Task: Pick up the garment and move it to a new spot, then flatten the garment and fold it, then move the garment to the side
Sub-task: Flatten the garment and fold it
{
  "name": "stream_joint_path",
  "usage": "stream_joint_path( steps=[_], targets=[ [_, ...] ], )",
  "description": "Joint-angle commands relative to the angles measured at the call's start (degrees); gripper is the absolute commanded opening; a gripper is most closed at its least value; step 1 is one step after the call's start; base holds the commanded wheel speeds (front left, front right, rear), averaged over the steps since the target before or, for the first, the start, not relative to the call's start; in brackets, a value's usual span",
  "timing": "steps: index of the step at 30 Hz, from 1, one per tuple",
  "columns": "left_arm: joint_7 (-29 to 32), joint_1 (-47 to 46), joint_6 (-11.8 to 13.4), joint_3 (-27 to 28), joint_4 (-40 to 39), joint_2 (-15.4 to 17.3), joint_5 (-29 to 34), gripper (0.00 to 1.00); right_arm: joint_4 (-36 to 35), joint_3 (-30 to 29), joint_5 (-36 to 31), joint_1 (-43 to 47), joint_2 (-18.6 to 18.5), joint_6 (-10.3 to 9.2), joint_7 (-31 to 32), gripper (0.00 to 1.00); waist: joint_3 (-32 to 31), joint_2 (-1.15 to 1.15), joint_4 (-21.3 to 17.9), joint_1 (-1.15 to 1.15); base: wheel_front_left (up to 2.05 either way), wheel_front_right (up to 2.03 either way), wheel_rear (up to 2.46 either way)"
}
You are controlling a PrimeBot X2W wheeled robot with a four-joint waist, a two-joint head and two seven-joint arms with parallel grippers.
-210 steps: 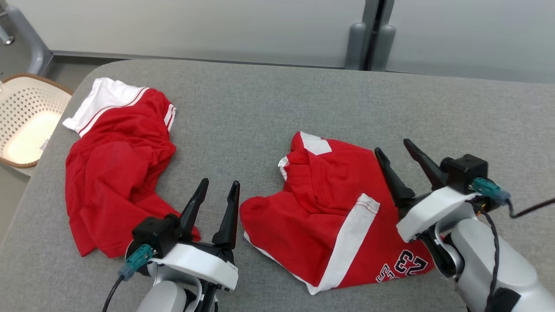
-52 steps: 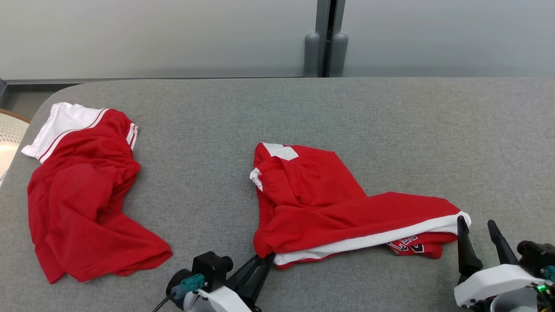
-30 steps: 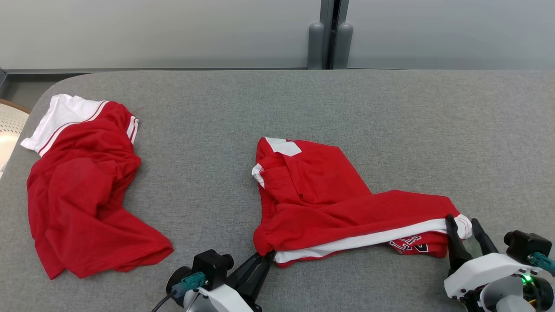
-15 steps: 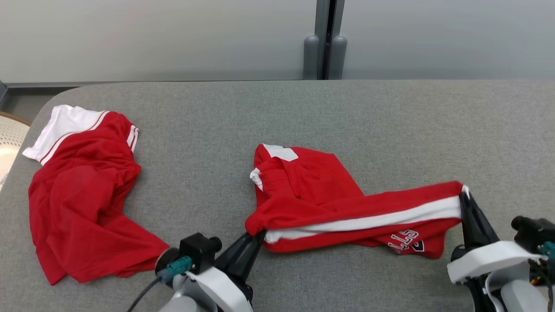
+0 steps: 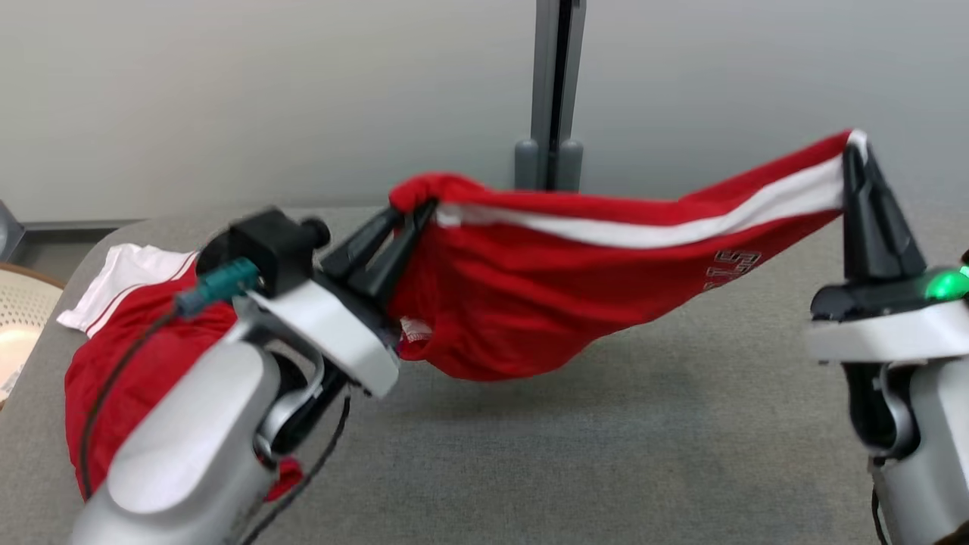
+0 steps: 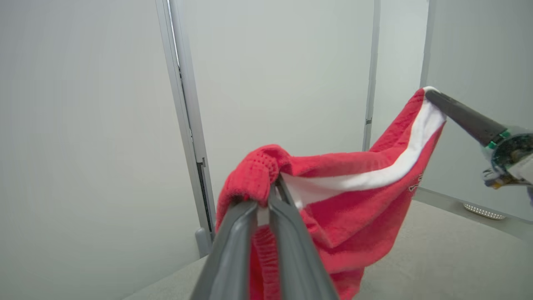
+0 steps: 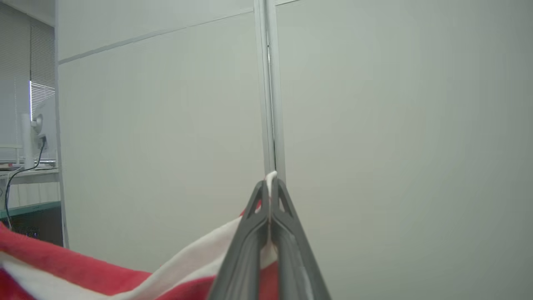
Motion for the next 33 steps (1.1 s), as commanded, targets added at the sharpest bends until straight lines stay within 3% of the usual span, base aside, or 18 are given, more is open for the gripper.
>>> stream_joint_path(
  steps=[1,9,18,25,33],
  targets=[
    [0.40,-0.91,0.25,0.38,-0.46,0.20,-0.37,0.00,-0.38,-0.68,-0.53,-0.49,0.27,-0.02,-0.03,0.00,-0.86,0.00,-0.45,0.00,0.00,0.00,0.00],
    [7.03,-8.14,3.27,3.38,-8.36,0.92,-1.95,0.00,-9.94,-6.25,-5.93,-2.96,5.92,-0.02,3.81,0.00,-3.21,0.00,-1.76,0.00,0.00,0.00,0.00],
    [7.93,-7.50,8.96,7.84,-12.83,0.83,-3.85,0.00,-16.68,-13.36,-11.83,-1.90,9.51,-0.02,8.87,0.00,-2.20,0.00,-3.32,0.00,0.00,0.00,0.00],
    [9.88,-12.26,8.52,7.50,-8.72,-2.15,-6.27,0.00,-14.03,-11.67,-11.90,-8.58,9.77,-0.01,13.90,0.00,4.15,0.00,-4.69,0.00,0.00,0.00,0.00],
    [10.79,-29.57,6.95,9.55,3.81,-4.24,-5.23,0.00,-3.13,-8.13,-10.57,-31.20,5.87,-0.01,15.23,0.00,20.71,0.00,-8.66,0.00,0.00,0.00,0.00]
  ],
)
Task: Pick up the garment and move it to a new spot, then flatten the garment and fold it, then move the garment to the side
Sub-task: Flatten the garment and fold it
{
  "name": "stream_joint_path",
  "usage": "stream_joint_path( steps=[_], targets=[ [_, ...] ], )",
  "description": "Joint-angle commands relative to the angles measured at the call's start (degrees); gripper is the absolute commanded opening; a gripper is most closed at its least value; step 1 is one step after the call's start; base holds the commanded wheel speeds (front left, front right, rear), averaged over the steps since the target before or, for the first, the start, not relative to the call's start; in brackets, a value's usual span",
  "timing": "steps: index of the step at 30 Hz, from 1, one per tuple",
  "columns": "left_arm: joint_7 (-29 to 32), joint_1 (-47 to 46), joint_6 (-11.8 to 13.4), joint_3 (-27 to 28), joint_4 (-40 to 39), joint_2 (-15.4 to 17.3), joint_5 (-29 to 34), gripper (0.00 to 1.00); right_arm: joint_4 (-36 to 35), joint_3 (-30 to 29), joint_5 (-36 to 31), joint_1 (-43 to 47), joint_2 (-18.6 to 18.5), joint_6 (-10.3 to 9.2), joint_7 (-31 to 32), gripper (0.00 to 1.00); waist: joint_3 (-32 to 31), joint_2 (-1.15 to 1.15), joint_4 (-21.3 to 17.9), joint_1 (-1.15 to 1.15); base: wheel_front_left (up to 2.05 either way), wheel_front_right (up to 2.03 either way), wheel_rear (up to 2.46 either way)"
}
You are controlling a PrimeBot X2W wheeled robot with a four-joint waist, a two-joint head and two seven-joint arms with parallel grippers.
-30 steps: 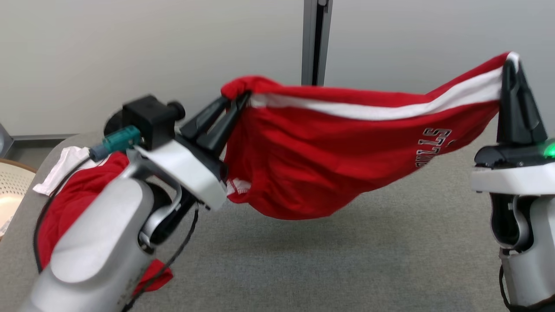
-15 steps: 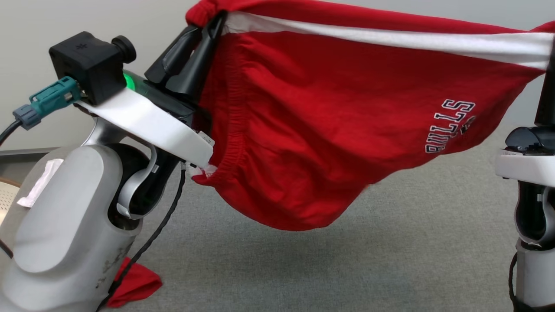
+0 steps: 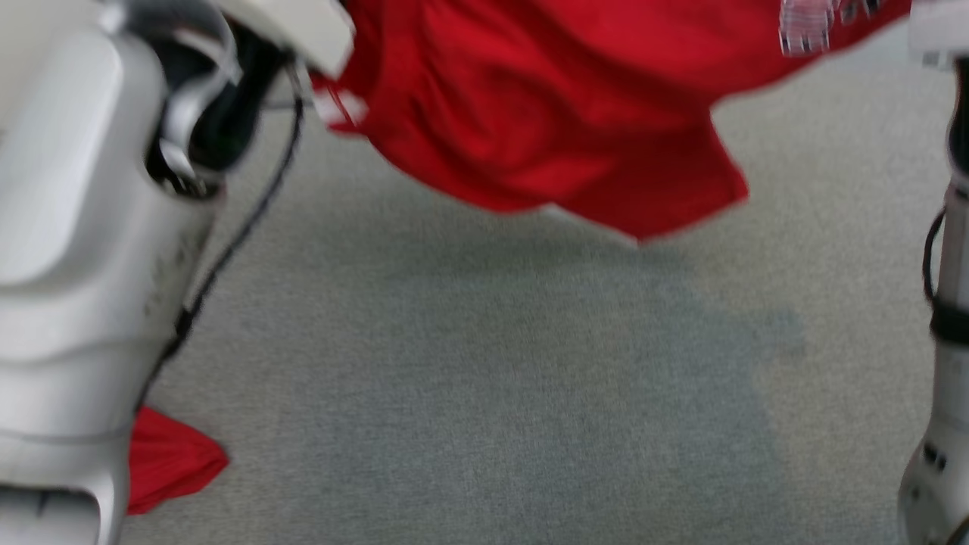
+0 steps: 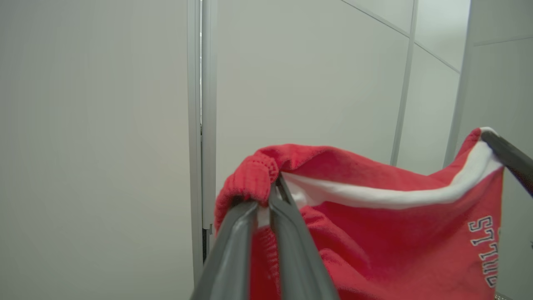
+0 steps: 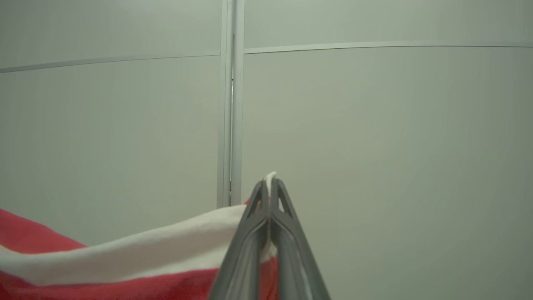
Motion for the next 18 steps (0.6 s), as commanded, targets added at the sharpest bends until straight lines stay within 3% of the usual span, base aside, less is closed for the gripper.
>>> stream_joint_path(
  steps=[1,4,9,14,18],
  targets=[
    [-0.83,-4.90,-0.61,0.79,4.00,-0.40,0.78,0.00,4.34,1.15,0.11,-6.08,-0.89,0.00,-0.30,0.00,11.09,0.00,-3.54,0.00,0.00,0.00,0.00],
    [-3.53,-12.84,-1.48,1.27,11.11,-0.44,3.20,0.00,11.70,1.90,-0.05,-16.02,-1.42,-0.01,-2.47,0.00,16.33,0.00,-4.49,0.00,0.00,0.00,0.00],
    [-11.89,-23.55,-2.74,2.03,22.17,-1.73,6.75,0.00,23.13,-0.30,-2.26,-27.43,-0.23,-0.02,-11.34,0.00,21.43,0.00,-5.24,0.00,0.00,0.00,0.00],
    [-19.18,-28.48,-4.65,1.54,29.01,-3.44,8.42,0.00,30.09,-1.20,-3.73,-30.75,0.90,-0.02,-15.22,0.00,23.68,0.00,-5.01,0.00,0.00,0.00,0.00],
    [-22.41,-27.28,-6.27,0.08,34.47,-5.60,9.55,0.00,35.60,0.09,-2.67,-28.54,1.76,-0.02,-16.12,0.00,25.32,0.00,-4.34,0.00,0.00,0.00,0.00]
  ],
)
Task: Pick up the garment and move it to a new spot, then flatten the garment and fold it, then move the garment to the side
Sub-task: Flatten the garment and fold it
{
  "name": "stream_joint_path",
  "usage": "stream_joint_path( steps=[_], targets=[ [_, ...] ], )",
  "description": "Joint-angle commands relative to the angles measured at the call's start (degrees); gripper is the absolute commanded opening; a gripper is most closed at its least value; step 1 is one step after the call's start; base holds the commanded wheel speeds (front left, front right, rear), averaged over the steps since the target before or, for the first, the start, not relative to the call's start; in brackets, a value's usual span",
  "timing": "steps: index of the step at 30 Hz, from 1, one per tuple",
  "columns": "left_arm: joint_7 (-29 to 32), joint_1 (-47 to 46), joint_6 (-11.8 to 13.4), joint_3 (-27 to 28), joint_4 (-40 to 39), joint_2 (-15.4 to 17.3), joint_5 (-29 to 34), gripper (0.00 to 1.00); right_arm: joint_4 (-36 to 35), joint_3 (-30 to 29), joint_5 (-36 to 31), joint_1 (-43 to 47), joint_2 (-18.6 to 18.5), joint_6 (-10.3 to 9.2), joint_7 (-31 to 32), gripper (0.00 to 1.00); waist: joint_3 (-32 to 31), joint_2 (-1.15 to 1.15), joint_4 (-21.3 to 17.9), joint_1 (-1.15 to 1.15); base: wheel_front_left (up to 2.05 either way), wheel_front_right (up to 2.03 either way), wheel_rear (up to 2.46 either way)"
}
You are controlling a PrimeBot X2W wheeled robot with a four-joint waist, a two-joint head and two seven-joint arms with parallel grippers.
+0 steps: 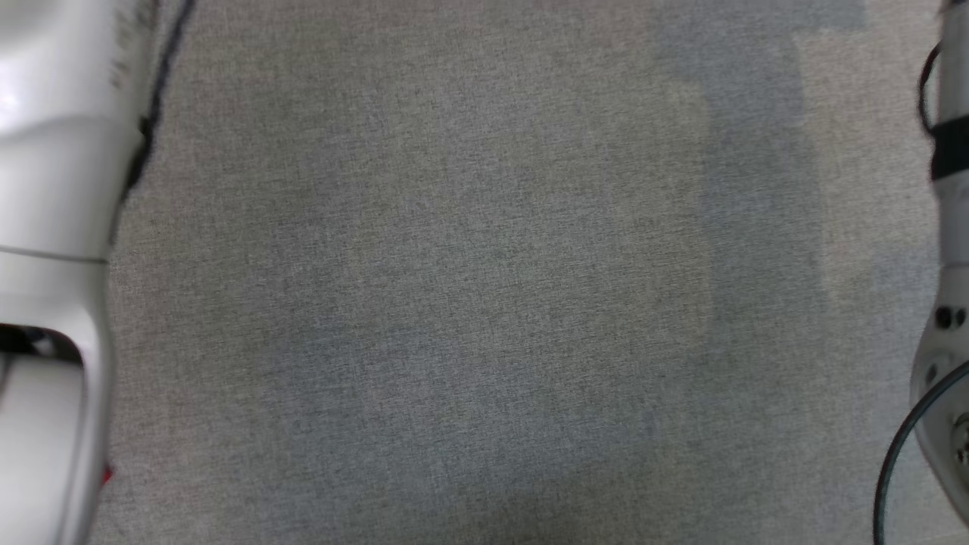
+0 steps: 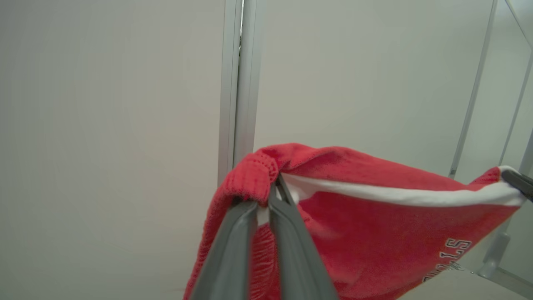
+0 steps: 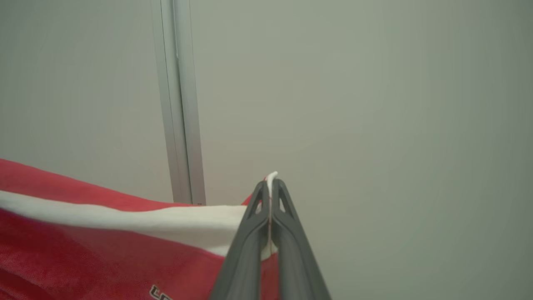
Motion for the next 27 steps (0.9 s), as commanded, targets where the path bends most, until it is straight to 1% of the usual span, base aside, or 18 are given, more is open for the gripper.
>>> stream_joint_path(
  steps=[1,5,9,13,16,23,25,27],
  targets=[
    [-0.51,1.65,-0.52,-0.69,1.20,-0.23,0.80,0.00,1.41,0.44,0.40,2.09,-0.03,-0.06,-0.50,0.00,1.07,0.00,0.40,0.00,0.00,0.00,0.00],
    [-1.09,6.91,-1.62,-3.32,4.51,-1.34,2.44,0.00,4.35,2.84,2.17,7.20,-0.29,-0.04,-0.56,0.00,1.14,0.00,1.61,0.00,0.00,0.00,0.00],
    [-1.16,15.75,-2.24,-2.85,2.13,-1.19,2.89,0.00,7.12,5.16,4.39,13.62,-2.02,-0.04,-0.54,0.00,-0.68,0.00,3.20,0.00,0.00,0.00,0.00],
    [-1.19,25.49,-2.32,-5.32,-0.22,-0.36,5.72,0.00,8.85,6.95,6.93,19.86,-3.69,-0.04,-0.54,0.00,-3.94,0.00,4.33,0.00,0.00,0.00,0.00],
    [-1.19,31.93,-2.39,-8.96,-1.39,0.53,7.28,0.00,10.30,7.96,9.18,23.69,-5.06,-0.05,-0.54,0.00,-6.83,0.00,4.70,0.00,0.00,0.00,0.00],
    [-1.20,41.54,-2.42,-15.27,-2.27,2.56,7.55,0.00,13.73,14.08,13.35,30.73,-7.37,-0.05,-0.55,0.00,-13.84,0.00,4.79,0.00,0.00,0.00,0.00],
    [-1.19,43.59,-2.41,-16.42,-2.44,2.79,7.02,0.00,14.88,15.73,15.09,32.14,-7.82,-0.05,-0.49,0.00,-15.69,0.00,4.72,0.00,0.00,0.00,0.00],
    [-1.19,46.68,-2.41,-18.18,-3.05,2.70,6.52,0.00,15.74,18.97,18.52,34.80,-8.31,-0.05,0.80,0.00,-18.87,0.00,4.60,0.00,0.00,0.00,0.00]
  ],
)
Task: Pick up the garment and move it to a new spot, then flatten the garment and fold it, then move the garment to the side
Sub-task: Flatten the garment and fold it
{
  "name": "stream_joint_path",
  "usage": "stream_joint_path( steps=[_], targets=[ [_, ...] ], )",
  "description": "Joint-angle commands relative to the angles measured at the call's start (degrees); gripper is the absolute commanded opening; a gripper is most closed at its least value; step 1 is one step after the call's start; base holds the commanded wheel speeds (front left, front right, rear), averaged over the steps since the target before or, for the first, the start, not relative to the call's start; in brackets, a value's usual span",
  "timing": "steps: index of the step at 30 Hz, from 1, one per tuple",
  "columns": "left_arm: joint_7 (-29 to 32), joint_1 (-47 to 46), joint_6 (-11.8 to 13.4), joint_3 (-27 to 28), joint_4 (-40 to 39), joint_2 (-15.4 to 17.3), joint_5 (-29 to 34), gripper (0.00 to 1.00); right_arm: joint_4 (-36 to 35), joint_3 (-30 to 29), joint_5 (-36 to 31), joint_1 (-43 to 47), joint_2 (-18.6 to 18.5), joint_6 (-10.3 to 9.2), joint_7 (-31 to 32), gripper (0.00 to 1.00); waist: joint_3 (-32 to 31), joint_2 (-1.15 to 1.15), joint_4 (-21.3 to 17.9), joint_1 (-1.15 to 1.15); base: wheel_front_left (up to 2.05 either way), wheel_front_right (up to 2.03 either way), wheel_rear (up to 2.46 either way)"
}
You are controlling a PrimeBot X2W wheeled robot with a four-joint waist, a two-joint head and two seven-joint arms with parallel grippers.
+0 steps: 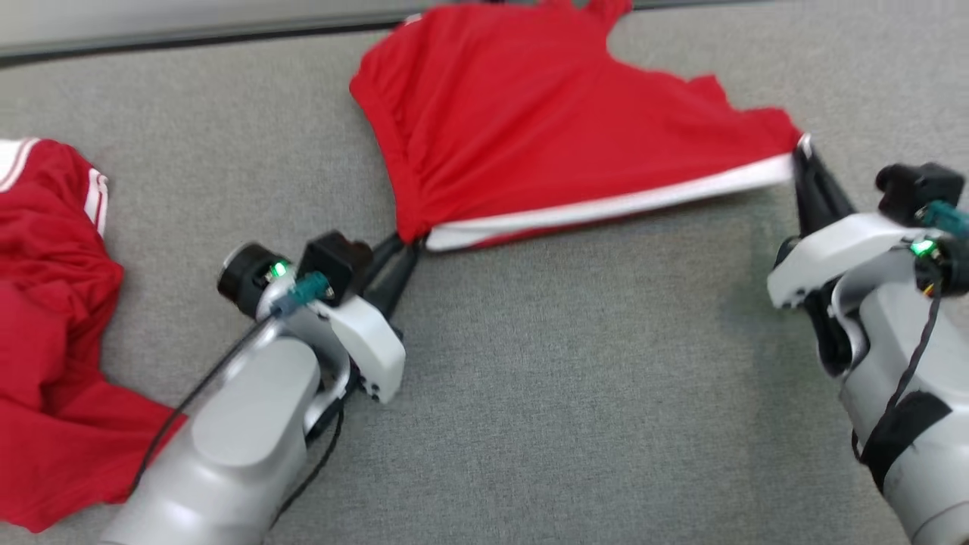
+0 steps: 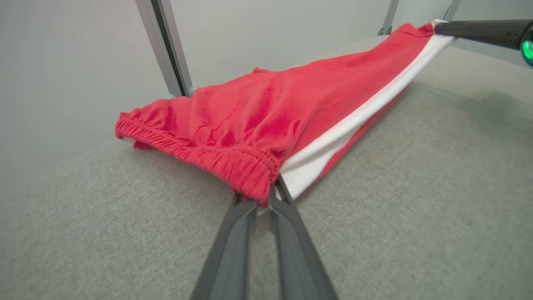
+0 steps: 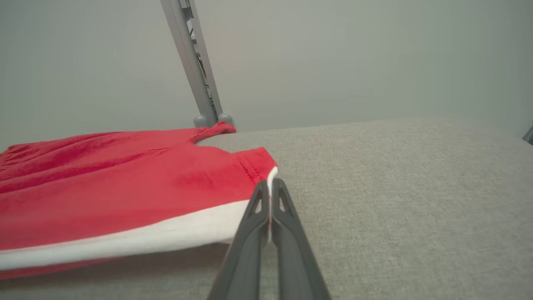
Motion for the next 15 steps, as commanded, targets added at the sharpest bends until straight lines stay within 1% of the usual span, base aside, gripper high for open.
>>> stream_joint_path(
  steps=[1,7,8,12,15],
  targets=[
    [-0.25,1.99,-0.02,-0.94,-0.39,0.29,-0.44,0.00,0.06,1.47,1.61,1.94,-0.95,-0.04,0.70,0.00,-3.77,0.00,-0.22,0.00,0.00,0.00,0.00],
    [-0.25,7.99,-0.02,-3.49,-2.63,0.83,-1.50,0.00,-2.30,8.36,7.59,7.47,-4.19,-0.04,3.71,0.00,-8.98,0.00,-1.13,0.00,0.00,0.00,0.00],
    [-0.25,7.99,-0.02,-3.49,-2.63,0.83,-1.50,0.00,-2.30,8.36,7.59,7.47,-4.19,-0.04,3.71,0.00,-8.98,0.00,-1.13,0.00,0.00,0.00,0.00],
    [-0.19,12.15,-0.03,-4.07,-5.07,0.87,-3.54,0.00,-5.48,11.64,12.89,11.44,-8.30,-0.04,5.88,0.00,-11.76,0.00,-1.58,0.00,0.00,0.00,0.00],
    [-0.18,15.07,-0.01,-4.57,-6.91,1.31,-4.12,0.00,-7.77,12.77,16.57,14.57,-11.34,-0.05,7.03,0.00,-13.53,0.00,-1.55,0.00,0.00,0.00,0.00]
  ],
)
